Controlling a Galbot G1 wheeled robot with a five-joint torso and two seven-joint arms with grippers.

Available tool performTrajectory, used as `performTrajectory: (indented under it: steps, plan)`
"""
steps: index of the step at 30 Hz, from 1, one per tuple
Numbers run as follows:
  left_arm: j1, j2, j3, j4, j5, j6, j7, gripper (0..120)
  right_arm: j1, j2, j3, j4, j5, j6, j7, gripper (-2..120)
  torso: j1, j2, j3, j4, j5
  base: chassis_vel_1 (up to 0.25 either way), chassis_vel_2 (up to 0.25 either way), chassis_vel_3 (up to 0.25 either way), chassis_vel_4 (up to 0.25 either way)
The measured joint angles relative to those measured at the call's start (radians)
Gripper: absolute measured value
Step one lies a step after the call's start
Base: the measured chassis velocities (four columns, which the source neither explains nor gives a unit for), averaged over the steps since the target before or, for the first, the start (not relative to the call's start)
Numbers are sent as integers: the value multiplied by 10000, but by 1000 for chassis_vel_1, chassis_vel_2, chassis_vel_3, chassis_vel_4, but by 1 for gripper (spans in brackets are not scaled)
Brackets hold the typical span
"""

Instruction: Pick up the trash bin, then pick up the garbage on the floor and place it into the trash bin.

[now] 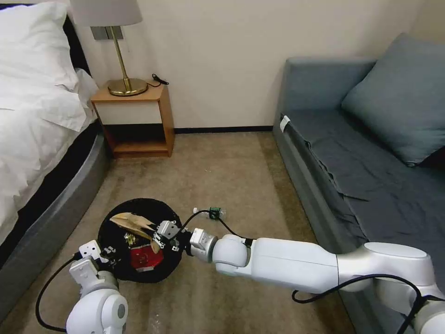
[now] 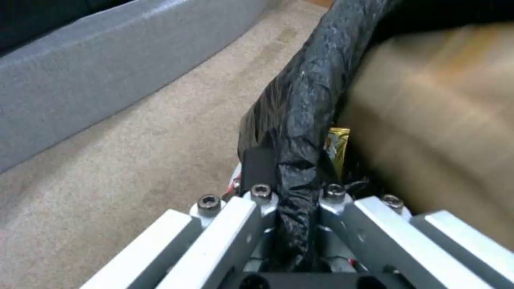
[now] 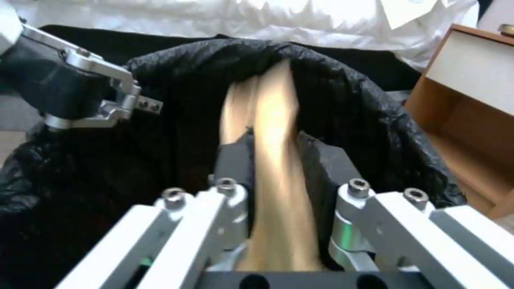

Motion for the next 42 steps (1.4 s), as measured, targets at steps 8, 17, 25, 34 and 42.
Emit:
performTrajectory:
  steps: [8,17,25,34,42]
  plan:
    - [-19,-28,8,7,16,-11,10,2,-292,-511,888,622,-103,-52,266,57,0,0,0,2,1,0,0,0,0]
    - [-54,43,-90,-10,6,-16,12,2,-1712,-1766,4390,2259,-317,-624,938,86,0,0,0,-1,2,0,0,0,0]
    - [-95,133,-135,76,1,-75,13,2,-4724,-2723,8908,4105,-1422,-1115,2643,100,0,0,0,-1,2,0,0,0,0]
    - [-85,256,-192,85,-1,-152,27,2,-10090,-1802,12749,6936,-3046,-2768,4257,100,-1,0,-2,-4,4,0,0,0,0]
    - [-12,323,-233,-53,-27,-178,31,2,-12266,-321,12508,7111,-4828,-1946,3939,100,-1,1,-1,0,-1,0,0,0,0]
